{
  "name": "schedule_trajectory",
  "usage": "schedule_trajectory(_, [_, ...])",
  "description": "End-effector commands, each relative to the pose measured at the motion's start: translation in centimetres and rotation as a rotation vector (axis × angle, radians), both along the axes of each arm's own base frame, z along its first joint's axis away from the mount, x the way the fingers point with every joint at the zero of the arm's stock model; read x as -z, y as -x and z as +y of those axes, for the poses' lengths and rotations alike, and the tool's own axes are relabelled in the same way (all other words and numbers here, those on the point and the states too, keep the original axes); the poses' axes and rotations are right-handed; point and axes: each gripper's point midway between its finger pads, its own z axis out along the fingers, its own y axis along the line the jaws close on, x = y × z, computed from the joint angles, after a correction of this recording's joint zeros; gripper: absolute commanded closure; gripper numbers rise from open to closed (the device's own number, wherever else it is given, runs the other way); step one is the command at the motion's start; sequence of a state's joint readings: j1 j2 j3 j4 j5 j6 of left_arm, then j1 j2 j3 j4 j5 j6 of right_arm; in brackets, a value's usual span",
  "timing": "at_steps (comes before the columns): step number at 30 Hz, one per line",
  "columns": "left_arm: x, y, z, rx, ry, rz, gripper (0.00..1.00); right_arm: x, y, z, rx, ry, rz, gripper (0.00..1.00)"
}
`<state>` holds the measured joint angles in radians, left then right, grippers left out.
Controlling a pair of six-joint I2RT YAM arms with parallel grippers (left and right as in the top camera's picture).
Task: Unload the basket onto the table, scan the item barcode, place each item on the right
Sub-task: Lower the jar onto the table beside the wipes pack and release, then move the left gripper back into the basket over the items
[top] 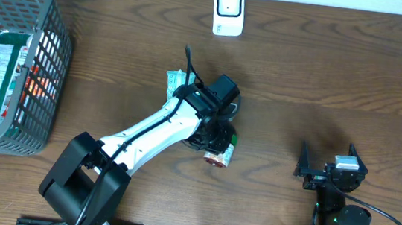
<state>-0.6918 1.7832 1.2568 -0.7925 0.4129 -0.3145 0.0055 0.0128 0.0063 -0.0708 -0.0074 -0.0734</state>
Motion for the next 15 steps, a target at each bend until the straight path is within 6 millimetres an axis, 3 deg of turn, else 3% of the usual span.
schedule_trajectory(1, [-2.4, -0.6, -0.3, 0.001, 0.05, -0.075, 0.83, 0.2, 0.0, 0.1, -0.008, 0.01, 0.006, 0.01])
schedule_trajectory(4, [-4.3, -2.2, 0.8, -0.029, 0.016, -0.189, 0.83, 0.2, 0.0, 0.2, -0.008, 0.01, 0.006, 0.01])
schedule_trajectory(8, [-9.4, -5.1, 3.7, -0.099, -0.036, -0.332, 0.83, 0.2, 0.0, 0.2, -0.008, 0.01, 0.006, 0.01])
schedule_trajectory(10, [-13.7, -7.2, 6.6, -0.163, -0.073, -0.396, 0.83, 0.2, 0.0, 0.2, -0.008, 0.01, 0.006, 0.01])
schedule_trajectory(15, [-23.4, -11.0, 15.6, -0.379, -0.151, -0.552, 0.68, 0.2, 0.0, 0.1, -0.008, 0.01, 0.006, 0.01])
